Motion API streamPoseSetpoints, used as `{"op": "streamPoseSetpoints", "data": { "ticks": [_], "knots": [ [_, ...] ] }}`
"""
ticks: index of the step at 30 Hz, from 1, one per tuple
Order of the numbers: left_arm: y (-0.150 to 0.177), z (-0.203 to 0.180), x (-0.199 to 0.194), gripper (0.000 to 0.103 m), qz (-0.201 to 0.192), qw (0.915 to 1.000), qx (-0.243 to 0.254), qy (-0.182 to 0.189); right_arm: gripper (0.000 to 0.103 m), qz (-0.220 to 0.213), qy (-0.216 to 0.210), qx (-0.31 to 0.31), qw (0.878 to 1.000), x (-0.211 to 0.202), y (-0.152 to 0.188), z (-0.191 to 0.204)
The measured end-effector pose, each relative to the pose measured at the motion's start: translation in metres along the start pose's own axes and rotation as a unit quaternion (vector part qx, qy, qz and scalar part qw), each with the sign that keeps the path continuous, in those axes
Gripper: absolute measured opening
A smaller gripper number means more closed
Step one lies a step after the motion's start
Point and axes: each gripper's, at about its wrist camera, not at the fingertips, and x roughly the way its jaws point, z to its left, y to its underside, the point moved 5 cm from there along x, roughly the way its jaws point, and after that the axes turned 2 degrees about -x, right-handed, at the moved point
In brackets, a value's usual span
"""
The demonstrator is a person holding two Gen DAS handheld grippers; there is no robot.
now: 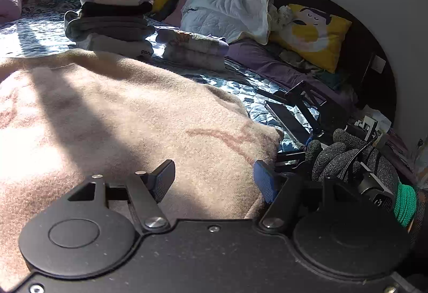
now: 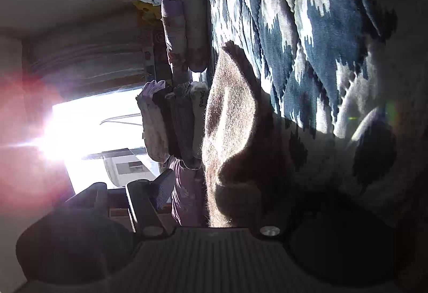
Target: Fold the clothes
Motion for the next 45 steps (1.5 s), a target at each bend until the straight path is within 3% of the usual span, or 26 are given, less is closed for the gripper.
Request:
{"op": "streamPoseSetpoints", "data": {
  "ticks": [3, 5, 6, 7, 8, 10, 13, 16, 19, 22, 27, 30, 32, 34, 37, 39, 42, 45],
  "knots": [
    [0.001, 0.003, -0.001, 0.064, 0.002, 1.0, 0.0, -0.003, 0.01, -0.011, 0.008, -0.079, 0.997, 0.005, -0.006, 0.024],
    [0.0, 0.004, -0.001, 0.064, 0.002, 1.0, -0.001, -0.003, 0.005, -0.018, 0.027, -0.132, 0.991, 0.008, -0.01, 0.039],
    [-0.001, 0.005, -0.001, 0.064, 0.001, 1.0, -0.001, -0.003, 0.005, -0.031, 0.045, -0.193, 0.98, 0.005, -0.007, 0.054],
    [-0.002, 0.005, -0.002, 0.064, 0.0, 1.0, -0.002, -0.003, 0.005, -0.043, 0.063, -0.259, 0.963, 0.002, -0.003, 0.07],
    [-0.003, 0.006, -0.003, 0.064, -0.001, 1.0, -0.001, -0.002, 0.005, -0.054, 0.09, -0.359, 0.928, 0.001, 0.008, 0.088],
    [-0.004, 0.007, -0.004, 0.064, -0.003, 1.0, 0.001, -0.002, 0.005, -0.028, 0.16, -0.445, 0.881, 0.013, 0.013, 0.079],
    [-0.005, 0.008, -0.004, 0.064, -0.003, 1.0, 0.002, -0.001, 0.005, 0.01, 0.259, -0.553, 0.792, 0.028, 0.019, 0.065],
    [-0.003, 0.01, -0.002, 0.064, 0.007, 0.9999, 0.005, -0.013, 0.009, 0.029, 0.267, -0.485, 0.832, 0.015, 0.007, 0.044],
    [0.0, 0.013, 0.001, 0.064, 0.019, 0.9996, 0.007, -0.02, 0.02, 0.005, 0.266, -0.465, 0.845, 0.006, -0.001, 0.052],
    [0.003, 0.014, 0.005, 0.064, 0.027, 0.9993, 0.008, -0.024, 0.024, -0.004, 0.267, -0.477, 0.837, 0.019, -0.013, 0.063],
    [0.005, 0.016, 0.01, 0.064, 0.036, 0.9989, 0.01, -0.029, 0.024, 0.061, 0.259, -0.561, 0.784, 0.071, -0.007, 0.094],
    [0.006, 0.022, 0.014, 0.064, 0.043, 0.9981, 0.003, -0.044, 0.023, 0.127, 0.235, -0.637, 0.723, 0.104, 0.031, 0.113],
    [0.004, 0.031, 0.014, 0.064, 0.04, 0.9975, -0.006, -0.058, 0.025, 0.16, 0.248, -0.652, 0.699, 0.126, 0.044, 0.111],
    [0.0, 0.046, 0.011, 0.064, 0.031, 0.996, -0.025, -0.08, 0.025, 0.182, 0.246, -0.638, 0.707, 0.15, 0.048, 0.109],
    [-0.008, 0.077, 0.004, 0.064, 0.012, 0.9928, -0.062, -0.102, 0.028, 0.202, 0.234, -0.593, 0.744, 0.184, 0.04, 0.11],
    [-0.017, 0.105, -0.005, 0.064, -0.007, 0.988, -0.098, -0.119, 0.033, 0.203, 0.232, -0.573, 0.759, 0.207, 0.032, 0.111],
    [-0.025, 0.144, -0.022, 0.064, -0.034, 0.9771, -0.163, -0.132, 0.037, 0.216, 0.225, -0.551, 0.774, 0.243, 0.024, 0.11],
    [-0.032, 0.174, -0.034, 0.065, -0.057, 0.9672, -0.203, -0.142, 0.04, 0.229, 0.235, -0.544, 0.772, 0.286, 0.018, 0.102]
  ]
}}
